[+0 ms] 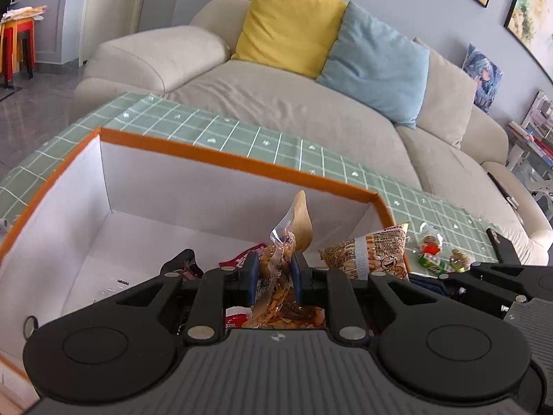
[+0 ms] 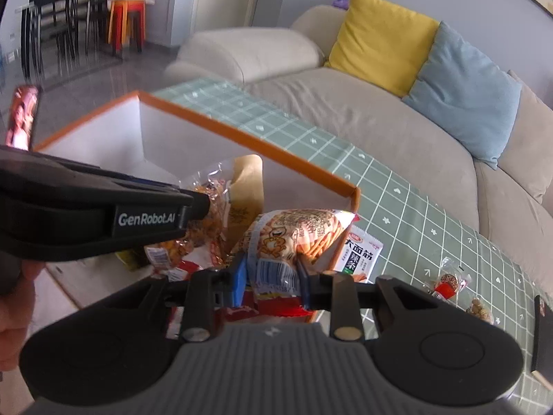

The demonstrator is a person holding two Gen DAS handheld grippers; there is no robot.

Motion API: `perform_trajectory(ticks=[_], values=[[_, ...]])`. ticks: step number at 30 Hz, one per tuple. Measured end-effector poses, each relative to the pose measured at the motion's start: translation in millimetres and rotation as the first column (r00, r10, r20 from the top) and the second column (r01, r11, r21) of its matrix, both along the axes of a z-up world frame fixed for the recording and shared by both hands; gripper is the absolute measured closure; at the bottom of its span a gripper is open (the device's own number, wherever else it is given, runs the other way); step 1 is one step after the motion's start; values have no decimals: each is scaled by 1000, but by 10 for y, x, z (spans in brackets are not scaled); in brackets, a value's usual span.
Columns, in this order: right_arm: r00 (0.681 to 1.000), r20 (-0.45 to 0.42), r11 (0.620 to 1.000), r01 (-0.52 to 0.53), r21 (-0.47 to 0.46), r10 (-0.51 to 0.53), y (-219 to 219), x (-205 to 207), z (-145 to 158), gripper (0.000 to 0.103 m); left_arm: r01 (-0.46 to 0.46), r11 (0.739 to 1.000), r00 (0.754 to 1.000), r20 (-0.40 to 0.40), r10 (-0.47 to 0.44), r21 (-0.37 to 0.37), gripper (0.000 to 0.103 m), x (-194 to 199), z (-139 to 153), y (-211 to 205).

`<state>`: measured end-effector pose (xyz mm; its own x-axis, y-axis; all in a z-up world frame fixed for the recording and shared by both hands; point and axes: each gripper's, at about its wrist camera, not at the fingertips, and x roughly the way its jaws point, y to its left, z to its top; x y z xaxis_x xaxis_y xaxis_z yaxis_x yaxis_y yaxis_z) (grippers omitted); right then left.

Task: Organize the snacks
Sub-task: 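Lift both held peanut packs and carry them over the orange box, then lower both packs into the box and open both tools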

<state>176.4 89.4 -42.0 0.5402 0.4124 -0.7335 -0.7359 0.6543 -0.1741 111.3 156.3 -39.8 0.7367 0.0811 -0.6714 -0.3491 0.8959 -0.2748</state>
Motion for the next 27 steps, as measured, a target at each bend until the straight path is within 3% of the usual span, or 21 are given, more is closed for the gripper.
perform_trajectory(ticks=[9,13,18,24,27], values=[[1000,12,994,-13,-111,14,234,120,-181,75,-28,998,1000,-12,27,-59,82,43,-131,200],[1000,13,992,-4,-126,5,268,133,-261,75,-41,999,999,-36,41,-14,82,73,-152,188],[1000,15,990,-15,-141,17,291,104,-336,75,-41,999,997,-73,38,-32,82,109,-188,211],[999,24,988,-26,-150,30,313,84,-354,74,-40,997,992,-113,47,61,81,137,-147,114],[999,18,990,-32,-141,35,307,102,-339,73,-32,991,990,-131,50,132,72,147,-118,52]])
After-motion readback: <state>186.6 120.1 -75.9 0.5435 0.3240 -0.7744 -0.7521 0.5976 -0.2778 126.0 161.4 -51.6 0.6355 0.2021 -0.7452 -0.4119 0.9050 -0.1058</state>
